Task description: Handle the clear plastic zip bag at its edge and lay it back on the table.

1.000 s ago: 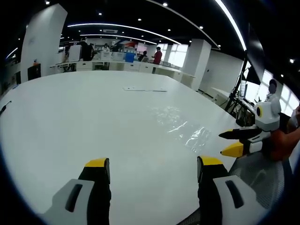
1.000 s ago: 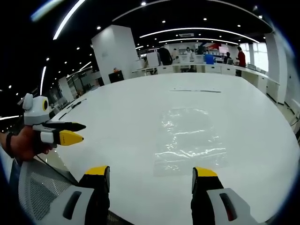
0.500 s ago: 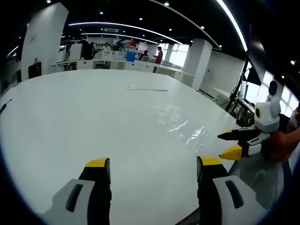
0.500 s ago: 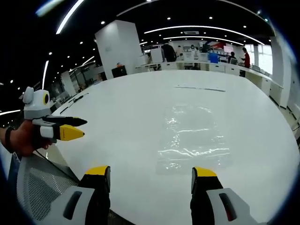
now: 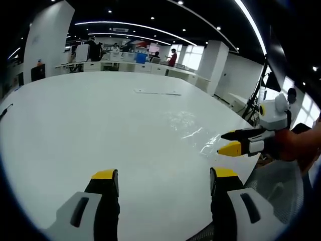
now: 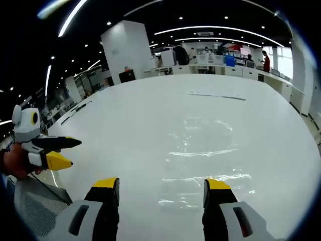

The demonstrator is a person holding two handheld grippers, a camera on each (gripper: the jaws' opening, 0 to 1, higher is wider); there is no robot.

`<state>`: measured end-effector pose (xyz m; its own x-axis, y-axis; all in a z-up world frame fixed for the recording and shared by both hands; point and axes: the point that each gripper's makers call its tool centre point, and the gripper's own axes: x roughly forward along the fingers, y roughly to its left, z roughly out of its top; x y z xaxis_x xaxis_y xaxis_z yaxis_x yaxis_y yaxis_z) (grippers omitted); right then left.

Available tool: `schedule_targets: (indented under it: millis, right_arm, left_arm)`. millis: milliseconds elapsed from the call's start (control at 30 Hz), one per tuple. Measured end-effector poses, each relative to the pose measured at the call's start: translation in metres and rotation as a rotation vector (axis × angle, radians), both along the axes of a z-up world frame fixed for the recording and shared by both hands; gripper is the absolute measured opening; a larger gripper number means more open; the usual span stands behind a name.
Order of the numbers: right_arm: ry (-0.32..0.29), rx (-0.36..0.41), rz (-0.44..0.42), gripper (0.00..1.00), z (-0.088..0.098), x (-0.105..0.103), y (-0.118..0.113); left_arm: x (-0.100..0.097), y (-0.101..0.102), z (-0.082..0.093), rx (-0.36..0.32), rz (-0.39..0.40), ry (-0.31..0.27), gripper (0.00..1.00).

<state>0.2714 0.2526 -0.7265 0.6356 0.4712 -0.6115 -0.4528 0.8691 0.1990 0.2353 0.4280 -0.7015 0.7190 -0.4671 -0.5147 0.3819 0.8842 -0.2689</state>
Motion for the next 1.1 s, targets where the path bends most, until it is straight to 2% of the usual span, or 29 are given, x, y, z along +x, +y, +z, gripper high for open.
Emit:
schedule_targets:
  millis: [267,600,800,1100]
  right_arm:
    - [-0.004,0.002,0.002,0.67,-0.001,0.031,0.011]
    - [-0.003,0.004,-0.006,0.66,-0.004,0.069,0.027]
    - [-0.001,-0.014,-0.010,0.65,-0.012,0.098,0.027]
    - [0.007,-0.007,-0.048,0.64,-0.015,0.127,0.027]
  left_arm:
    - [-0.001,0.001,-0.003,0.020,0.002,0.010,0.75]
    - [-0.001,-0.001,-0.004,0.012,0.004,0.019,0.74]
    - [-0.001,0.000,-0.004,0.008,0.009,0.024,0.74]
    - [-0.001,0.000,-0.006,0.004,0.008,0.037,0.74]
